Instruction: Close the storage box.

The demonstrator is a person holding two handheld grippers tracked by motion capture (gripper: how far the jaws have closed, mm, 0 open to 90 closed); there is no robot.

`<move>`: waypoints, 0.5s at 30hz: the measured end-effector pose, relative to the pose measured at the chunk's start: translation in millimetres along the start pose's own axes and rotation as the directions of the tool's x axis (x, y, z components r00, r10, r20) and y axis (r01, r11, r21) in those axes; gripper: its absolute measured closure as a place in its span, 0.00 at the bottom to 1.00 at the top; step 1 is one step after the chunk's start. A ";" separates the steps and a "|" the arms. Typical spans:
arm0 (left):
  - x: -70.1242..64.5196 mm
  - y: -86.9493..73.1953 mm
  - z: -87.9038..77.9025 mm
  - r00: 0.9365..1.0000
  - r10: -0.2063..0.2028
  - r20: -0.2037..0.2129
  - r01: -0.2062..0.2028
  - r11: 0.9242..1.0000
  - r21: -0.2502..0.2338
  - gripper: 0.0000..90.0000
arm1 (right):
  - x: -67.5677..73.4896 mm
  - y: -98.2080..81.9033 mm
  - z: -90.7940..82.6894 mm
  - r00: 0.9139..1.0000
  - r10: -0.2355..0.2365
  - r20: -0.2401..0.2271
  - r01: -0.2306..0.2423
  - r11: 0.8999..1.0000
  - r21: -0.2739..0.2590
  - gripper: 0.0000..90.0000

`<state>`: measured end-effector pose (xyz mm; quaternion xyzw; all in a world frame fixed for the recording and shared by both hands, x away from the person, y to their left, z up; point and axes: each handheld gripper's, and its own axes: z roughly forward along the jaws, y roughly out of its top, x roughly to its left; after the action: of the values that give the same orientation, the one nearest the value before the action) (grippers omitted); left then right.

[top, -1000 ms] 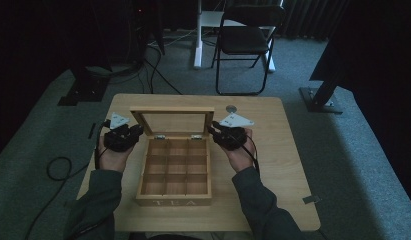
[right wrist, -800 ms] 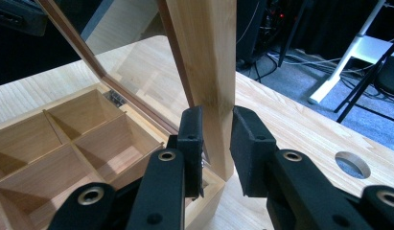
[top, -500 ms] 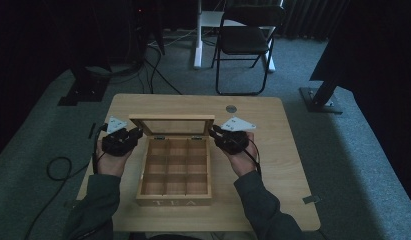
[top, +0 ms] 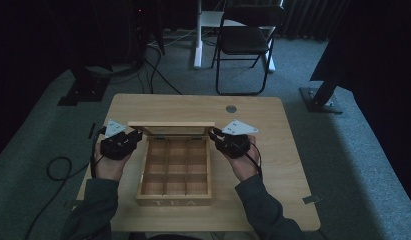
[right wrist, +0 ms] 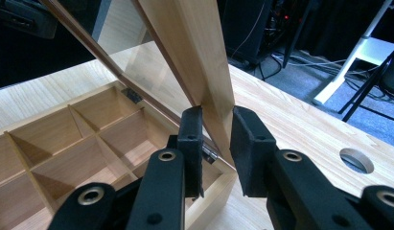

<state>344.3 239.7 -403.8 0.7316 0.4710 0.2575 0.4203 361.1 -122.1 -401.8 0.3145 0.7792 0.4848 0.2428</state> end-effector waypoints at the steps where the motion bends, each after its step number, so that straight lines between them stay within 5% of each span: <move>1: -0.1 -0.3 -0.5 1.000 0.002 0.001 -0.002 1.000 0.000 0.86 | 0.0 0.0 0.0 1.000 0.000 0.000 0.000 1.000 0.000 0.83; 15: -3.3 -6.4 -10.2 1.000 0.027 0.014 -0.027 1.000 0.001 0.86 | 6.7 -5.0 -7.8 1.000 0.000 -0.013 0.000 1.000 0.013 0.84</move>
<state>332.0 241.8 -403.9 0.7399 0.4582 0.2579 0.4197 350.0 -123.7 -403.6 0.3132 0.7839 0.4816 0.2355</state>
